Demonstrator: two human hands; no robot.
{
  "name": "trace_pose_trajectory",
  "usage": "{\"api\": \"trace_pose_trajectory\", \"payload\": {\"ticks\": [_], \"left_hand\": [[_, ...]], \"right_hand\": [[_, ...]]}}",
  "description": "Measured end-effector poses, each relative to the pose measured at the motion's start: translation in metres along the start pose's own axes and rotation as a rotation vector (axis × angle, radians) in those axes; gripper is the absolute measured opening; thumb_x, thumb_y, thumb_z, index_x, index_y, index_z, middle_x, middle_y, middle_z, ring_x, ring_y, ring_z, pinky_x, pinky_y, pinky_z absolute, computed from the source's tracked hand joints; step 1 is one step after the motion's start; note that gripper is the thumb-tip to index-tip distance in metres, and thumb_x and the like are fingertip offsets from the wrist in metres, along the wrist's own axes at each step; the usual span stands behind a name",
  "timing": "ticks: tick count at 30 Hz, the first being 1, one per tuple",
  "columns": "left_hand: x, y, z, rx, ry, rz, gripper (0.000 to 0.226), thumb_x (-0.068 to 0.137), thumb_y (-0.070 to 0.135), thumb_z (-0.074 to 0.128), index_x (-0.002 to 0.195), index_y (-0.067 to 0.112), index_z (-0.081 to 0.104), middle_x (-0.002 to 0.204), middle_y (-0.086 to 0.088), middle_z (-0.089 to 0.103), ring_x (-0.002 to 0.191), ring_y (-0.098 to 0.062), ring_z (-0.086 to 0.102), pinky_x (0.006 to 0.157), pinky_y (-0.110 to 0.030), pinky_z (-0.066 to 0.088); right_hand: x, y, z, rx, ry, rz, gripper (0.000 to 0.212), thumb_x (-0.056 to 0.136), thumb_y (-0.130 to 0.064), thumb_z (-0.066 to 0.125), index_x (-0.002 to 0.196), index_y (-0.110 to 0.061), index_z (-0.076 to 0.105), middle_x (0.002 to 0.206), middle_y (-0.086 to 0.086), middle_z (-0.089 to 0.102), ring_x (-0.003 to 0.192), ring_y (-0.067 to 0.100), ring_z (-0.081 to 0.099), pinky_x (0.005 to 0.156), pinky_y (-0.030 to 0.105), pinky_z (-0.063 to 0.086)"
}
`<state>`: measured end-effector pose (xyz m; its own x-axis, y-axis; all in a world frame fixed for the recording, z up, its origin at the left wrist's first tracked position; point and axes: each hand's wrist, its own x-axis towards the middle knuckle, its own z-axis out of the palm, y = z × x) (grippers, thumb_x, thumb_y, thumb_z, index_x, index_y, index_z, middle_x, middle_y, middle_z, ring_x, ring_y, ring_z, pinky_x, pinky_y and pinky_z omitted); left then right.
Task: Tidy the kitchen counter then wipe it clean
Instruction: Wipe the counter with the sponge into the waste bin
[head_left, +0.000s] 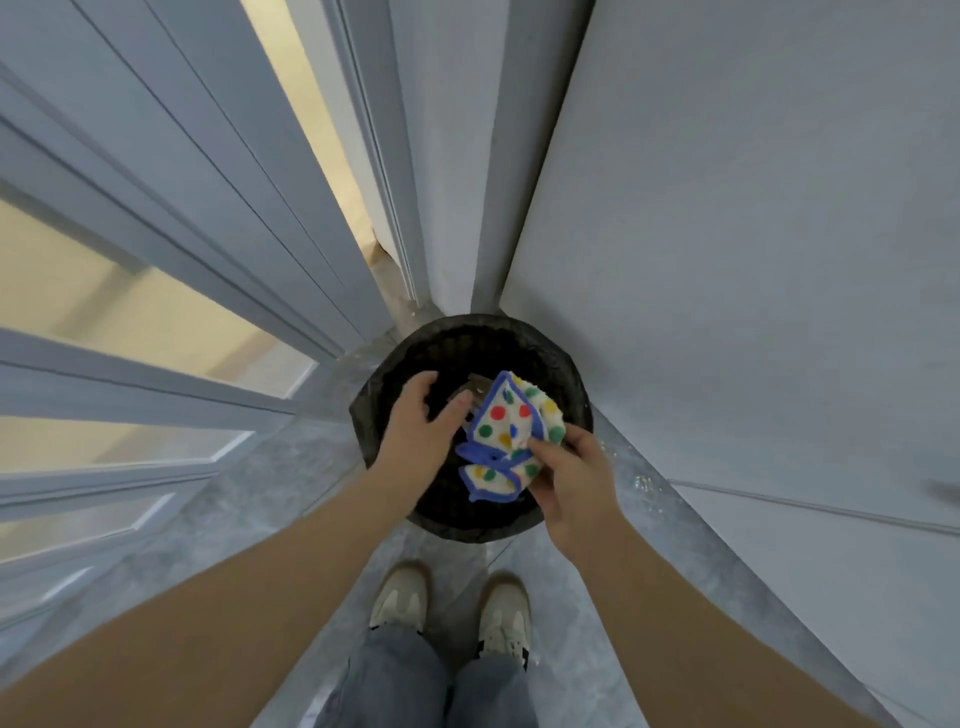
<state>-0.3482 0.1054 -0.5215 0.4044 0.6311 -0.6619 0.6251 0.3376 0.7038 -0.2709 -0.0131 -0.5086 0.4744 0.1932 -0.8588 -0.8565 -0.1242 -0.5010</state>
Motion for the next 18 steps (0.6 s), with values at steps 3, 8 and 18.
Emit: {"api": "trace_pose_trajectory", "payload": {"ticks": [3,8,18], "left_hand": [[-0.023,0.045,0.002,-0.082,-0.301,-0.227,0.049,0.089,0.041,0.058,0.131,0.023,0.042,0.119,0.0,0.055,0.11,-0.021,0.057,0.098,-0.04,0.048],[-0.06,0.079,-0.013,0.179,-0.187,-0.024,0.013,0.089,0.02,0.062,0.101,0.019,0.056,0.096,-0.001,0.059,0.092,-0.016,0.056,0.083,-0.029,0.048],[-0.151,0.156,-0.064,0.235,-0.147,0.216,0.023,0.093,0.011,0.053,0.077,0.027,0.049,0.071,0.002,0.051,0.066,-0.008,0.048,0.058,-0.016,0.036]], "right_hand": [[-0.029,-0.006,0.004,-0.072,-0.066,-0.02,0.016,0.088,0.007,0.055,0.087,-0.008,0.051,0.087,0.01,0.063,0.077,0.022,0.064,0.067,0.035,0.057],[-0.072,-0.029,0.007,-0.438,-0.095,-0.149,0.027,0.081,0.007,0.062,0.071,-0.011,0.045,0.079,0.012,0.055,0.083,0.028,0.058,0.081,0.049,0.051],[-0.172,-0.091,0.013,-1.387,-0.04,-0.613,0.04,0.085,-0.03,0.061,0.062,-0.027,0.028,0.086,-0.003,0.046,0.089,0.023,0.049,0.072,0.03,0.036]]}}
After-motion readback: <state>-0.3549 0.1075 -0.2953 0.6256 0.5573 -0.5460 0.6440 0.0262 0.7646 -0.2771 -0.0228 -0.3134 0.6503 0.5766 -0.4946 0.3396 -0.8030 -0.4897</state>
